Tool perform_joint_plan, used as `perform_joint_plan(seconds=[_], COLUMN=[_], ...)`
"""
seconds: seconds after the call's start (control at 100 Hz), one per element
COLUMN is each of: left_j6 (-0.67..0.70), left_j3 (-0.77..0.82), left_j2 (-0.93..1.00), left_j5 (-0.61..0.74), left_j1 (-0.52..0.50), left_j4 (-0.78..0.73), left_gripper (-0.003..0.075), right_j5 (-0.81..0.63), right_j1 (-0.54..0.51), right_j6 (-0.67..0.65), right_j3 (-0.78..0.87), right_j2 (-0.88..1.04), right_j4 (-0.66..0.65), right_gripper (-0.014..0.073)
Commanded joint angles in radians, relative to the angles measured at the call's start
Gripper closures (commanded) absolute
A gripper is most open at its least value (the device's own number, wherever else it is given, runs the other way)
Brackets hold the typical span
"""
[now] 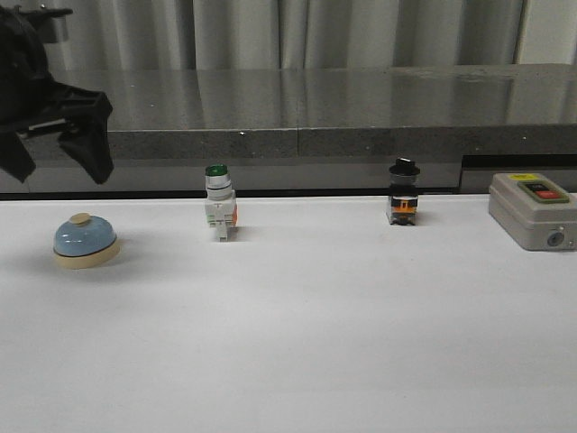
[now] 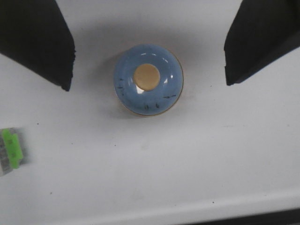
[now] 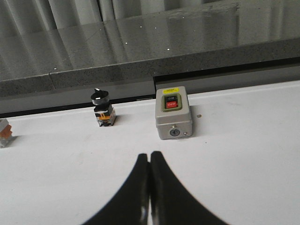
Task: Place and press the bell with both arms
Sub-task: 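Lower the left gripper over the blue bell and close on it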
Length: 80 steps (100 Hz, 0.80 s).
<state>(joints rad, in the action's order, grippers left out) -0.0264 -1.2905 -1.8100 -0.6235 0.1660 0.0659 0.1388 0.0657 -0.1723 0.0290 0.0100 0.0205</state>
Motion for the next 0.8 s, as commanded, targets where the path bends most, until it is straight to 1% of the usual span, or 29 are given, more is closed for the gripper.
perform_joint_plan(seconds=[0.0,0.3,0.61,0.7,0.79], left_j6=[0.001,0.001,0.001,0.001,0.001], left_j3=[-0.049,-0.063,-0.063,-0.063,-0.063], left_j2=[0.005,-0.087,-0.128,-0.137,-0.140], left_j5=[0.036,0.034,0.030,0.022,0.016], left_j1=[0.006,0.017,0.024,0.024,0.024], left_j4=[0.004,0.004,0.004,0.004,0.004], left_gripper=[0.0101,0.0101,0.0107,0.0160,0.0260], right_j5=[-0.082,-0.082,-0.082,-0.082,-0.082], right_j1=[-0.008,-0.008,-0.008,-0.008,-0.008], right_j6=[0.008,0.008,0.008,0.008,0.008], right_j3=[-0.020,-0.020,-0.020,-0.020,-0.020], right_j2=[0.020,0.020,0.020,0.020,0.020], right_j4=[0.000,0.000,0.000,0.000,0.000], right_gripper=[0.0658,0.0658,0.0658,0.0658,0.0658])
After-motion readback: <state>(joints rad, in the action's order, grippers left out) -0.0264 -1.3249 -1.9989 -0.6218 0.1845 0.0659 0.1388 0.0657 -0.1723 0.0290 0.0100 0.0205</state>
